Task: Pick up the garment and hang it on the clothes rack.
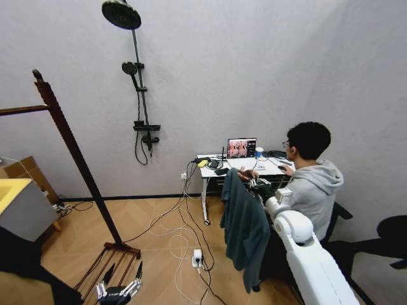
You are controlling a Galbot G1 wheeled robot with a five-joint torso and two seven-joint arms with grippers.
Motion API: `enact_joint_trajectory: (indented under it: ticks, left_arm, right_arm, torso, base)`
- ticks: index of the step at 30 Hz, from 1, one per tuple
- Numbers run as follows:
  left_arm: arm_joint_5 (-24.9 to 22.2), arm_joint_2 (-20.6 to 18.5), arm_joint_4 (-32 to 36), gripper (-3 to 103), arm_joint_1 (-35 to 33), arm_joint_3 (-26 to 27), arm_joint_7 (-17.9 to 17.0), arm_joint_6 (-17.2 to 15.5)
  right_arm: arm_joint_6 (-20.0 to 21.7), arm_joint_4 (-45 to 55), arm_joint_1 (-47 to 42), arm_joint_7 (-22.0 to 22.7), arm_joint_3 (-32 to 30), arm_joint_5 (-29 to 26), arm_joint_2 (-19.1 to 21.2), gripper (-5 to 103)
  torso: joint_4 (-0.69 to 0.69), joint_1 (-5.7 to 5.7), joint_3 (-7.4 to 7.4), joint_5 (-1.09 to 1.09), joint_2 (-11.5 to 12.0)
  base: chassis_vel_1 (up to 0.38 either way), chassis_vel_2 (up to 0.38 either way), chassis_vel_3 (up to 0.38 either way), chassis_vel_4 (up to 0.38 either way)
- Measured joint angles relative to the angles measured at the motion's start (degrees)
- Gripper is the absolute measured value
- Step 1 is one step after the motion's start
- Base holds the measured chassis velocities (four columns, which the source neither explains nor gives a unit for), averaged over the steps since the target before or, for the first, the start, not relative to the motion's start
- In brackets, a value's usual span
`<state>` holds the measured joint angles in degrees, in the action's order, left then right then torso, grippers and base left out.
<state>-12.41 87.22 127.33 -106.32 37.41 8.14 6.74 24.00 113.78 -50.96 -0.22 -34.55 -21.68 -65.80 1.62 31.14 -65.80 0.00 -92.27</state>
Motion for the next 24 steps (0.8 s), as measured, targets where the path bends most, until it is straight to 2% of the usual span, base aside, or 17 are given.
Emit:
enact_joint_trajectory:
  ticks: [5, 17, 24]
  left_arm:
    - [0.00, 0.00, 0.00, 100, 0.00, 0.00, 0.00, 0.00]
    - [0.00, 0.00, 0.00, 100, 0.00, 0.00, 0.00, 0.00]
    - [0.00, 0.00, 0.00, 100, 0.00, 0.00, 0.00, 0.00]
  right_arm:
    - [0.07, 2.94, -1.63, 0.06, 0.29, -0.26, -0.90, 10]
    - [0.43, 10.40, -5.96, 0.13, 5.37, -0.38, -3.88, 10]
    - [0.91, 12.33, -7.45, 0.01, 5.43, -1.59, -3.77, 10]
  torso:
    - [0.00, 0.00, 0.00, -0.01, 0.00]
    - [0.01, 0.00, 0.00, 0.00, 0.00]
    - [0.00, 0.00, -0.01, -0.01, -0.01]
  base:
    - [0.000, 0.000, 0.000, 0.000]
    - [0.000, 0.000, 0.000, 0.000]
    - [0.000, 0.000, 0.000, 0.000]
